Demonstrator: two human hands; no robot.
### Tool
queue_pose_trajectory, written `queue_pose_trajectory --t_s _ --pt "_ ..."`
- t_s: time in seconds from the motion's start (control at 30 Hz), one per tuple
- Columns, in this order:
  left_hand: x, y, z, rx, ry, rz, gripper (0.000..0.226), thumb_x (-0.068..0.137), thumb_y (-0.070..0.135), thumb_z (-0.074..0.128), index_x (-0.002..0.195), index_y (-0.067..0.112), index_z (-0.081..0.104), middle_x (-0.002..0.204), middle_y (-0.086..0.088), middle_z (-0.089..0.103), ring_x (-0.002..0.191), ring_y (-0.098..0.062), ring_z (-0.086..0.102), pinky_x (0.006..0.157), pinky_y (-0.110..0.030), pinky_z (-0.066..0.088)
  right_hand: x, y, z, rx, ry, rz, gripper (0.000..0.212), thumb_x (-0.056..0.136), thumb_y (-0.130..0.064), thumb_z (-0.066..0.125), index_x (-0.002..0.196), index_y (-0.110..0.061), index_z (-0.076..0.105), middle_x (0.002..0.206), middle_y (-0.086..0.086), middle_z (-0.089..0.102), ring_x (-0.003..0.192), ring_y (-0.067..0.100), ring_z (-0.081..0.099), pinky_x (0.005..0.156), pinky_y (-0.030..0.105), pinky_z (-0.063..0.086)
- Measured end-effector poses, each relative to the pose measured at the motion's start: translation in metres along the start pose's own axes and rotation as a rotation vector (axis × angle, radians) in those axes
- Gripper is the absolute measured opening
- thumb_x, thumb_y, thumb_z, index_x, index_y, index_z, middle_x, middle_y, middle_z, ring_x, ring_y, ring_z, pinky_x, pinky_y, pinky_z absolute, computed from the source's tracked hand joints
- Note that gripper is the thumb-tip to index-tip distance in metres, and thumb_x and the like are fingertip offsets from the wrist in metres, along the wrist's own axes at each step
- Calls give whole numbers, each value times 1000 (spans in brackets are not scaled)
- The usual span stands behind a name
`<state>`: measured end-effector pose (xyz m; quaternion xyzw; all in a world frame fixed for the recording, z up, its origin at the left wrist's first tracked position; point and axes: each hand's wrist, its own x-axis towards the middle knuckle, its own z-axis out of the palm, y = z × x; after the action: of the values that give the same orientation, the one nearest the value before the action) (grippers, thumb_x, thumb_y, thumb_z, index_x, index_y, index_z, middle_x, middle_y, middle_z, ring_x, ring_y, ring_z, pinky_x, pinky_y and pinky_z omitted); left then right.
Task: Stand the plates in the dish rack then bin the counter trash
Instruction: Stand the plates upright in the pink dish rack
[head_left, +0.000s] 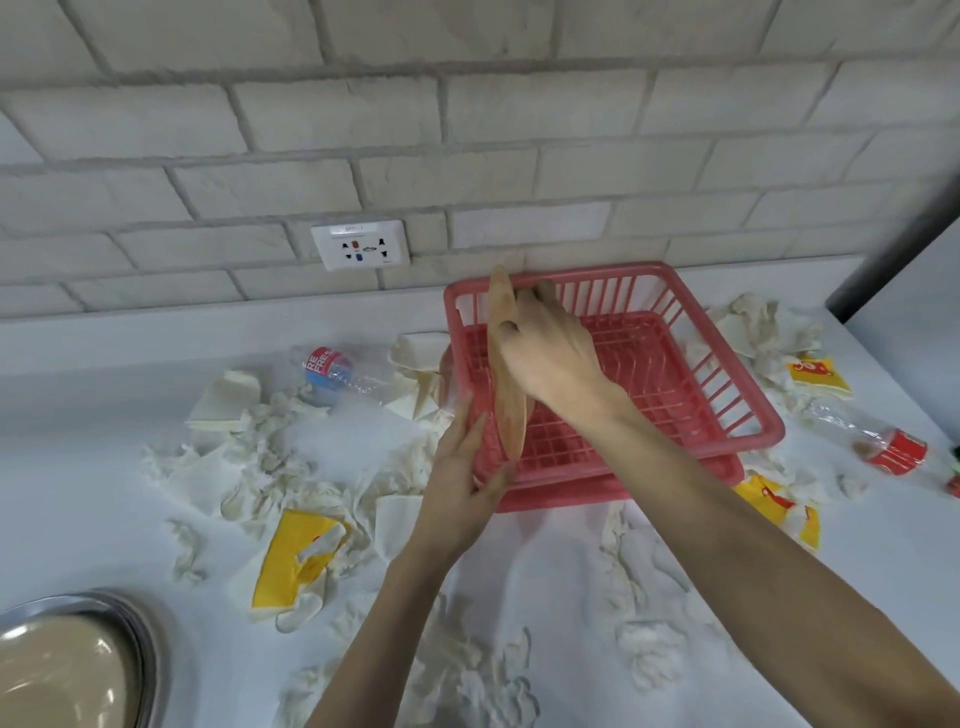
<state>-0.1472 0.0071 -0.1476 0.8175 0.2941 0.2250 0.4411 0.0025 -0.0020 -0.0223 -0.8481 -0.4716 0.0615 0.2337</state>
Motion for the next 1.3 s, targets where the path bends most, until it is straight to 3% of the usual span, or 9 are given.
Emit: queue_pose_trajectory --t_s 0.1,0.2,0.37,0.47,0.53,0.7,0.9,1.07,1.3 --pt "1 -3 1 -20 0 9 71 94 37 66 154 23 31 164 19 8 146 9 9 116 -17 18 -2 -7 1 -68 12 -30 39 94 -16 35 129 -6 48 118 18 48 75 31 53 70 39 47" --pt "1 -6 2 -19 7 11 72 93 35 68 154 20 32 164 18 8 146 9 9 115 -11 14 -3 -15 -15 -36 62 -32 23 93 -13 39 109 -3 51 117 17 46 74 34 57 71 43 50" --pt "1 -2 0 -69 14 52 70 90 32 70 149 37 30 163 17 10 143 14 11 110 -3 14 -4 -28 -25 -61 90 -58 20 93 -13 40 108 -4 51 108 11 44 69 30 54 64 36 43" --pt "2 -1 -1 -91 -7 62 77 85 32 70 152 31 32 164 14 12 148 5 12 120 -24 22 -6 -28 -4 -74 96 -83 20 95 -16 40 106 -4 52 116 16 48 67 32 55 60 34 41" --pt "2 -1 -2 -105 -13 60 82 82 32 70 154 24 31 165 11 13 150 1 11 121 -39 25 -6 -25 11 -126 74 -89 31 97 -20 38 121 -6 51 123 18 49 73 35 61 60 34 38" --pt "1 4 -8 -191 -3 66 73 84 38 72 149 26 41 160 12 29 146 -10 30 114 -49 37 -17 -24 26 -115 79 -97 40 96 -34 45 126 -8 49 122 17 51 73 37 63 56 34 42" --pt "-3 10 -16 -232 8 38 67 84 30 74 145 26 46 149 16 45 136 -7 44 108 -45 43 -27 -23 27 -81 77 -73 53 87 -47 53 129 -14 46 116 12 51 80 40 66 63 39 52" --pt "-5 11 -26 -221 -14 -14 67 83 33 77 142 27 46 134 23 57 124 2 52 97 -24 45 -37 -20 28 -62 32 -37 61 88 -50 53 137 -17 38 124 11 48 91 39 65 67 35 41" --pt "-10 16 -29 -229 -5 -23 63 79 37 81 134 27 51 123 17 63 118 -6 59 97 -39 52 -53 -18 29 -9 -33 10 66 89 -60 50 139 -20 34 128 8 47 98 35 64 70 36 41"
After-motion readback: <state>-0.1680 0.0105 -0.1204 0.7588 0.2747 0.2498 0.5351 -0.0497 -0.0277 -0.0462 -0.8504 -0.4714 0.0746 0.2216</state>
